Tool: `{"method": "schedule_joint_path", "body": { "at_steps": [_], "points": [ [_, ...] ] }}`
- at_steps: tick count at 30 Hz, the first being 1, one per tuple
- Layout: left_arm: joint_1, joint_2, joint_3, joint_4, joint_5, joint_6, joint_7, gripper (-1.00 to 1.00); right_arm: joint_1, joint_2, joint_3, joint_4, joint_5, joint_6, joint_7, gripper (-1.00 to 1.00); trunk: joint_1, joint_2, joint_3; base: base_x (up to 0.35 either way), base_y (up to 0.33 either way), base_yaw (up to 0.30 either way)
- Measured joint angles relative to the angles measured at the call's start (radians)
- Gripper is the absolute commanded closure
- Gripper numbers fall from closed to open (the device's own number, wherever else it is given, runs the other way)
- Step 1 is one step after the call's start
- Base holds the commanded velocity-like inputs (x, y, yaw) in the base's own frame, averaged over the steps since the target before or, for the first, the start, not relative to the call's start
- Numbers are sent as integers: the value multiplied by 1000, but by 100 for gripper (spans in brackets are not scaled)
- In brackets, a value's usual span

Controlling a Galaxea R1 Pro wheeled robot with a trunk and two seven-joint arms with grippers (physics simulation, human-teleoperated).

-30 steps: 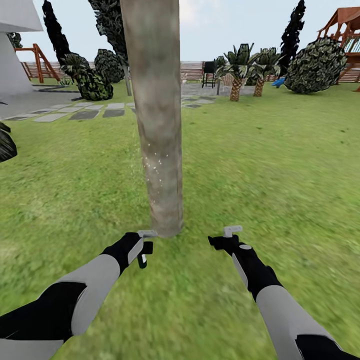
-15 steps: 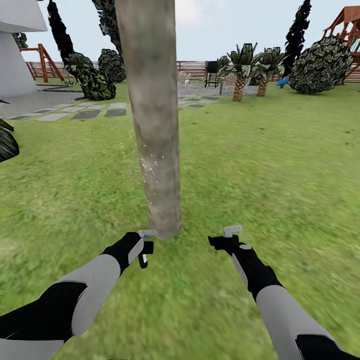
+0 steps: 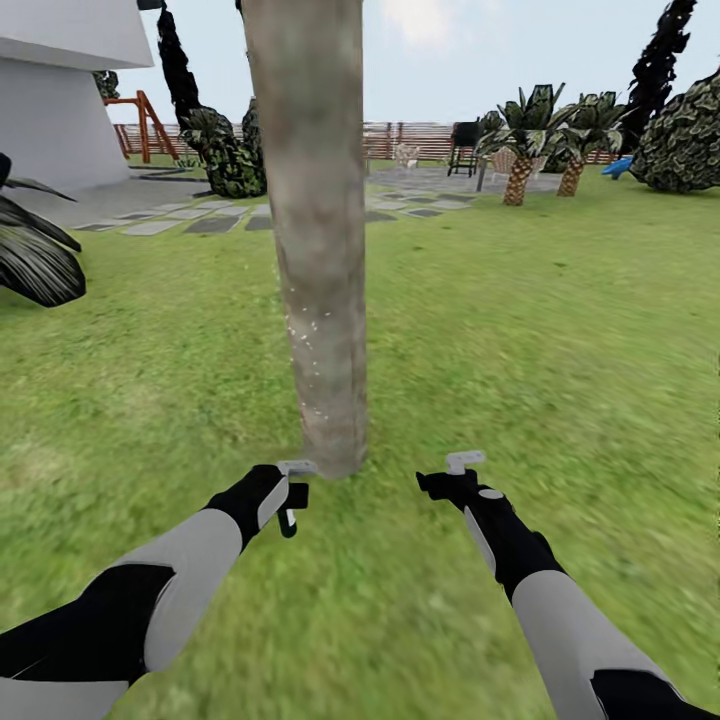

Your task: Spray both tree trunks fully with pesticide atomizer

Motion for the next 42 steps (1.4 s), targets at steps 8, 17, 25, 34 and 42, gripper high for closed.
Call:
{"method": "schedule_joint_path", "body": {
  "at_steps": [8,17,25,34,42],
  "points": [
    [0,-7,0,1,-1,2,2,100,0,0,0,0,0,0,0,-100,0,0,0,2,-314,71],
    [0,-7,0,1,-1,2,2,100,0,0,0,1,0,0,0,-100,0,0,0,96,-314,272],
    [0,-9,0,3,-1,2,2,100,0,0,0,0,-1,0,1,-100,0,0,0,78,-314,171],
    [0,-9,0,3,-1,3,2,100,0,0,0,0,0,0,1,-100,0,0,0,1,-315,47],
    [0,-9,0,2,-1,4,2,100,0,0,0,1,0,0,0,-100,0,0,0,0,-314,273]
  ]
}}
